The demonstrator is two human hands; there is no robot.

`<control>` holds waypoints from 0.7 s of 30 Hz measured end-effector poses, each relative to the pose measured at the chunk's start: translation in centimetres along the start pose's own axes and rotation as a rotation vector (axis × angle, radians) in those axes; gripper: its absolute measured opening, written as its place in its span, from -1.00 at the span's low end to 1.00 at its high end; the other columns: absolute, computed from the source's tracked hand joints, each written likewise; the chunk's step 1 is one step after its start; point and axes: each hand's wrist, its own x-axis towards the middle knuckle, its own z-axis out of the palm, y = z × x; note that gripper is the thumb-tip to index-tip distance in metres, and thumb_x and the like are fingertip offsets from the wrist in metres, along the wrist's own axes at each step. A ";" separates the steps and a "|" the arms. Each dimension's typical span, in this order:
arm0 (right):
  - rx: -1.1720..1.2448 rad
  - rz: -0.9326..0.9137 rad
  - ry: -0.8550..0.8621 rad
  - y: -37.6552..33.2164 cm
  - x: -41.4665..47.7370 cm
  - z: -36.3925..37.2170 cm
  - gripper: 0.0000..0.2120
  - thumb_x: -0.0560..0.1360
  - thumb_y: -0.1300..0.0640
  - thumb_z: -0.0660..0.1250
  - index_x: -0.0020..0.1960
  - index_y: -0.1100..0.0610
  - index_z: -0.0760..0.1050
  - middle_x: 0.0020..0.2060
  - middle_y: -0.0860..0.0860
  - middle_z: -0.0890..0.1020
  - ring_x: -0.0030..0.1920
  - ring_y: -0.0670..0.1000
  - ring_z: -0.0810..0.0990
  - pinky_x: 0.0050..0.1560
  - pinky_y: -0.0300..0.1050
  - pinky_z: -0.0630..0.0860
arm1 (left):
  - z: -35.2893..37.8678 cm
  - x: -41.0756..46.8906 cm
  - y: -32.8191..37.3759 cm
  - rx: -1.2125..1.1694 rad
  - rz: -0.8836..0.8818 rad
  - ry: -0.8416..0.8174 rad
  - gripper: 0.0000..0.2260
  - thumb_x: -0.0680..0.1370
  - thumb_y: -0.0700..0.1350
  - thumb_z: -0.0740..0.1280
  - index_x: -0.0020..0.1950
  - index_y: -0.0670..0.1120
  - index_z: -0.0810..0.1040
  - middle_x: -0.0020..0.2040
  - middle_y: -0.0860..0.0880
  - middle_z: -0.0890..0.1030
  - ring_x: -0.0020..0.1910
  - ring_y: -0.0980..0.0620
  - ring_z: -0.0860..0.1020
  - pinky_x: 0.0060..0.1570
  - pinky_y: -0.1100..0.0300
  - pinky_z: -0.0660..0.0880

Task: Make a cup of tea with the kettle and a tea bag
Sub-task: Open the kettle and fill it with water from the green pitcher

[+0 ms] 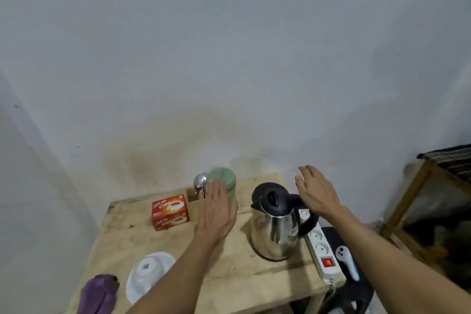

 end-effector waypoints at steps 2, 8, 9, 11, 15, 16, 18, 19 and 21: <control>0.099 0.082 -0.021 1.9 0.5 0.8 -0.58 0.68 -0.02 0.00 0.42 0.14 0.38 0.41 0.11 0.43 0.39 0.18 0.41 0.33 0.11 0.36 | 2.2 -0.2 0.8 -0.089 -0.051 -0.042 -0.23 0.46 0.24 -0.35 0.59 -0.13 -0.11 0.62 -0.14 -0.05 0.60 -0.07 -0.08 0.56 -0.10 -0.11; 0.454 0.244 -0.109 5.5 0.9 4.4 -0.66 0.67 0.03 0.01 -0.10 0.13 0.47 -0.12 0.09 0.57 -0.10 0.07 0.52 -0.11 0.00 0.37 | 6.0 -0.1 4.1 -0.115 -0.060 -0.013 -0.28 0.51 0.24 -0.30 0.60 -0.07 -0.04 0.62 -0.05 -0.01 0.60 0.01 -0.09 0.54 -0.03 -0.17; 0.504 0.256 -0.128 5.9 1.1 5.1 -0.65 0.67 0.01 0.01 -0.06 0.15 0.49 -0.09 0.11 0.59 -0.09 0.05 0.52 -0.10 0.00 0.39 | 6.3 0.1 4.8 -0.113 -0.049 0.003 -0.32 0.54 0.23 -0.27 0.59 -0.07 -0.03 0.62 -0.05 0.00 0.60 0.02 -0.09 0.53 -0.02 -0.20; 0.578 0.291 -0.136 6.5 1.2 6.2 -0.61 0.66 -0.06 0.01 -0.04 0.13 0.51 -0.07 0.11 0.59 -0.07 0.04 0.53 -0.08 0.00 0.41 | 6.8 0.1 6.0 -0.101 -0.025 0.032 -0.37 0.58 0.20 -0.21 0.59 -0.06 0.02 0.62 -0.05 0.04 0.59 0.02 -0.08 0.51 0.00 -0.23; 0.681 0.311 -0.105 6.9 1.2 7.4 -0.58 0.66 -0.12 0.00 0.04 0.09 0.55 -0.03 0.08 0.60 0.00 0.04 0.54 0.01 0.01 0.40 | 7.8 0.5 8.1 -0.073 0.031 0.099 -0.46 0.62 0.16 -0.11 0.56 -0.03 0.11 0.61 -0.05 0.09 0.59 0.01 -0.03 0.49 -0.02 -0.26; 0.696 0.316 -0.101 7.0 1.3 7.5 -0.58 0.66 -0.13 0.00 0.06 0.08 0.55 -0.02 0.07 0.60 0.02 0.05 0.55 0.03 0.01 0.40 | 8.0 0.6 8.5 -0.064 0.036 0.103 -0.48 0.64 0.14 -0.08 0.55 -0.02 0.13 0.61 -0.05 0.10 0.59 0.00 -0.02 0.49 -0.03 -0.26; 0.739 0.324 -0.100 7.0 1.2 7.4 -0.57 0.66 -0.15 0.01 0.08 0.08 0.56 0.01 0.06 0.61 0.06 0.06 0.55 0.10 0.03 0.42 | 8.2 0.6 9.2 -0.050 0.060 0.109 -0.51 0.64 0.13 -0.06 0.52 -0.02 0.21 0.60 -0.06 0.15 0.59 -0.01 0.00 0.48 -0.04 -0.24; 0.775 0.335 -0.106 7.2 1.3 7.5 -0.56 0.66 -0.15 0.02 0.07 0.08 0.57 0.01 0.07 0.62 0.07 0.06 0.55 0.12 0.03 0.41 | 8.3 0.5 9.3 -0.045 0.072 0.112 -0.51 0.64 0.14 -0.07 0.50 -0.02 0.26 0.59 -0.06 0.17 0.59 -0.02 0.01 0.49 -0.05 -0.22; 0.841 0.386 -0.120 7.4 1.4 7.5 -0.58 0.67 -0.12 0.03 -0.01 0.10 0.57 -0.03 0.07 0.62 0.05 0.06 0.55 0.12 0.02 0.39 | 8.3 0.4 9.4 -0.030 0.088 0.114 -0.51 0.63 0.14 -0.08 0.44 -0.02 0.36 0.58 -0.08 0.21 0.59 -0.04 0.04 0.49 -0.09 -0.16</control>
